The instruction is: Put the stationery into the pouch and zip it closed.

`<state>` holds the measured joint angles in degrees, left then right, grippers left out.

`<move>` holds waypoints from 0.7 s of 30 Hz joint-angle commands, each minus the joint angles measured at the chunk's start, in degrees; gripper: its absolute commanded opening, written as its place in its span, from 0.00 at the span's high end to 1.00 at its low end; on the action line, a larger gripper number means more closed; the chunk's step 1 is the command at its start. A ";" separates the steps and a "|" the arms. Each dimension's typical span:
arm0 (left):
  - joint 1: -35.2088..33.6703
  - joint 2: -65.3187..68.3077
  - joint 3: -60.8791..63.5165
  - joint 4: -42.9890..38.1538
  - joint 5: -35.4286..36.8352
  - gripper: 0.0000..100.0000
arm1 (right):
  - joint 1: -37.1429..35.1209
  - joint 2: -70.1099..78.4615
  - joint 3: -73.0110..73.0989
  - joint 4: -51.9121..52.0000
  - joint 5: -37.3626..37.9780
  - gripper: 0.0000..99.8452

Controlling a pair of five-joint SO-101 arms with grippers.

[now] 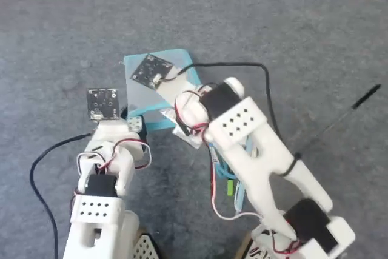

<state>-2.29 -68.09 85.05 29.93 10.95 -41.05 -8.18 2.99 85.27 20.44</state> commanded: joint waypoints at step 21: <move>3.34 0.44 -0.31 -1.85 -2.90 0.99 | -0.31 3.47 -13.80 -4.70 -5.54 0.85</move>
<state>-0.26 -68.09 85.41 29.93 9.10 -41.14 -2.20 -7.03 83.08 15.52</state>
